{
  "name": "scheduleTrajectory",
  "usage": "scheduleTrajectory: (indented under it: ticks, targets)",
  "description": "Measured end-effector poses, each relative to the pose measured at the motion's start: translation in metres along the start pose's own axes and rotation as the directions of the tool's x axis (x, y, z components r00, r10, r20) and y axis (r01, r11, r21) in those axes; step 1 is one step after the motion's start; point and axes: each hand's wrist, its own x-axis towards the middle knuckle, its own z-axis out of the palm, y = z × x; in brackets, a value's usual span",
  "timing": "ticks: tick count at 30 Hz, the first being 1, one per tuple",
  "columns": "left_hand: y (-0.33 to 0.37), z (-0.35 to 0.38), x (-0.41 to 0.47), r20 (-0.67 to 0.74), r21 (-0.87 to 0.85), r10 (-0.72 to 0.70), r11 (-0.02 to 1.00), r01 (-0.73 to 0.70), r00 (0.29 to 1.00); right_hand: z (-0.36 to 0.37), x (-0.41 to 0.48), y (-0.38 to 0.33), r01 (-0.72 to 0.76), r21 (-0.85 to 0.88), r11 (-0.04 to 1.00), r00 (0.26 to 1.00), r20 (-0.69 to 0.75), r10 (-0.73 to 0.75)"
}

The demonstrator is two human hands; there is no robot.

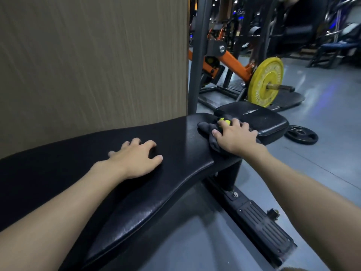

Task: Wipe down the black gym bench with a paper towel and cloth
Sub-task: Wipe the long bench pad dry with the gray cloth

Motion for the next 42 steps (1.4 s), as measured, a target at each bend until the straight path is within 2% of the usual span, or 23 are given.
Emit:
scheduleTrajectory:
  ticks: [4, 7, 12, 17, 22, 29, 32, 36, 38, 42]
  targets:
    - [-0.025, -0.009, 0.011, 0.119, -0.008, -0.146, 0.989, 0.148, 0.982, -0.003, 0.025, -0.011, 0.002, -0.104, 0.995, 0.996, 0.09, 0.007]
    - [-0.04, -0.019, 0.015, 0.25, -0.048, -0.279, 0.953, 0.299, 0.927, -0.006, 0.028, -0.015, 0.002, -0.158, 0.987, 0.991, 0.135, 0.02]
    - [-0.034, -0.018, 0.023, 0.273, -0.069, -0.283, 0.948, 0.312, 0.919, -0.011, 0.037, -0.022, 0.017, -0.23, 0.973, 0.965, 0.259, 0.044]
    - [-0.034, -0.018, 0.028, 0.324, -0.063, -0.301, 0.939, 0.338, 0.897, -0.008, 0.084, -0.044, 0.108, -0.251, 0.962, 0.937, 0.35, -0.014]
    - [-0.03, -0.022, 0.036, 0.395, -0.022, -0.348, 0.922, 0.387, 0.85, 0.006, 0.142, -0.069, 0.256, -0.214, 0.943, 0.902, 0.404, -0.153]
    - [-0.024, -0.027, 0.039, 0.437, -0.02, -0.383, 0.9, 0.435, 0.814, 0.0, 0.172, -0.095, 0.484, -0.199, 0.852, 0.777, 0.545, -0.314]
    - [-0.025, -0.029, 0.039, 0.439, -0.037, -0.375, 0.9, 0.433, 0.816, -0.001, 0.159, -0.124, 0.575, -0.178, 0.799, 0.725, 0.564, -0.396]
    - [-0.027, -0.033, 0.036, 0.431, -0.039, -0.342, 0.918, 0.395, 0.835, 0.002, 0.122, -0.196, 0.673, -0.079, 0.735, 0.612, 0.617, -0.494]
    - [-0.035, -0.037, 0.034, 0.379, -0.054, -0.305, 0.935, 0.35, 0.873, 0.005, 0.108, -0.228, 0.661, -0.039, 0.749, 0.6, 0.628, -0.496]
    - [-0.083, -0.042, 0.009, 0.189, -0.096, -0.22, 0.966, 0.241, 0.957, 0.009, 0.092, -0.272, 0.623, -0.021, 0.782, 0.601, 0.653, -0.461]
